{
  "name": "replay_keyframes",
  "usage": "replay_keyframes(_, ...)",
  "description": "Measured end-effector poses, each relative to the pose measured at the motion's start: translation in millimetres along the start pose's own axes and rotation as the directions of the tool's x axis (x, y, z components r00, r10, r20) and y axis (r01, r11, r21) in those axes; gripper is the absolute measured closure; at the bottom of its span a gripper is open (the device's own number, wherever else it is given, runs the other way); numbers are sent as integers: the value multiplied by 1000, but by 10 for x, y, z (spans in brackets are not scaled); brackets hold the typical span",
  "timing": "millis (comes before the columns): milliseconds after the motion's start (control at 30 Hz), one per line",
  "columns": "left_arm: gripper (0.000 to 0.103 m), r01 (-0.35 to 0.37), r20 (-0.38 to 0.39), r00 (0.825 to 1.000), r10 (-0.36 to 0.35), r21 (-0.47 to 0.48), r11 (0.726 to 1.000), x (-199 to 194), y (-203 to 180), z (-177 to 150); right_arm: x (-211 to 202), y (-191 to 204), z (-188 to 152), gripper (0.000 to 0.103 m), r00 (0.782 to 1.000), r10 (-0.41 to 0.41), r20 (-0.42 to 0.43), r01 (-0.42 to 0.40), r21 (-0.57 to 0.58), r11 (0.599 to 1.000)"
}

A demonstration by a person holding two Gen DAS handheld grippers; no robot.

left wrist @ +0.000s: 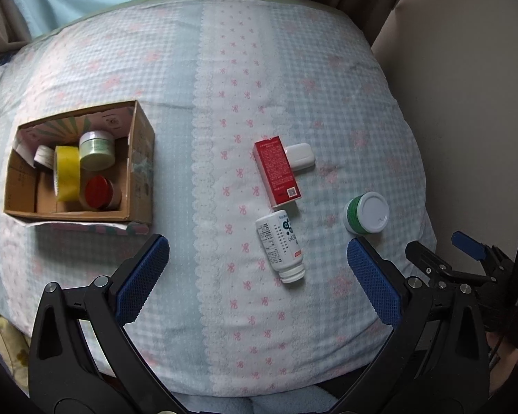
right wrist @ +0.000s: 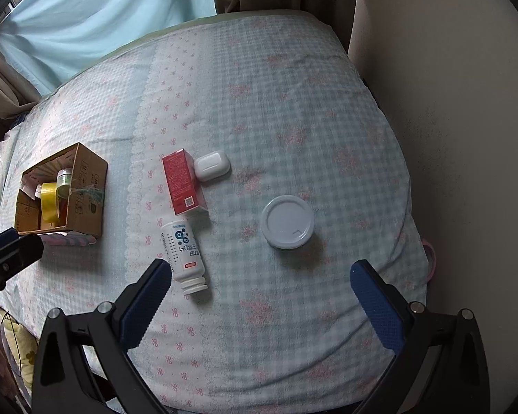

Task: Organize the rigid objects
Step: 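Grasp the red carton with the left tool while the right tool grasps the white-lidded jar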

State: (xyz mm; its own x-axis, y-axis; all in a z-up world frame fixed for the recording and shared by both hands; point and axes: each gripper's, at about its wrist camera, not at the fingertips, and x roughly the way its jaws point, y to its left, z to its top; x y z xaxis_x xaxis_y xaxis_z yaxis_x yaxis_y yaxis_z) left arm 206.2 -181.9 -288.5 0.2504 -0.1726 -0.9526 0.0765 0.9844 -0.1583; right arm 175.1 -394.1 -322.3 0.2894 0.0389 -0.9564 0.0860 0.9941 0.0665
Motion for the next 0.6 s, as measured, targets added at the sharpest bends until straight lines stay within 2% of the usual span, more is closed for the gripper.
replay_keyframes(167, 0, -2, -48, 999, 0, -36, 999, 549, -150, 283, 400, -153, 86, 0, 999, 13, -35, -12, 39, 999)
replay_keyframes(367, 0, -27, -108, 994, 22, -45, 999, 1299, -247, 558, 928, -280, 190, 0, 996, -29, -82, 38, 111, 993)
replay_keyframes(467, 1, -75, -152, 986, 68, -42, 996, 1689, -246, 641, 1168, -325, 219, 0, 992, -56, -116, 72, 139, 988)
replay_keyframes(600, 6, -100, -224, 971, 85, -59, 993, 2079, -187, 695, 1442, -340, 250, 0, 985, -61, -163, 86, 156, 984)
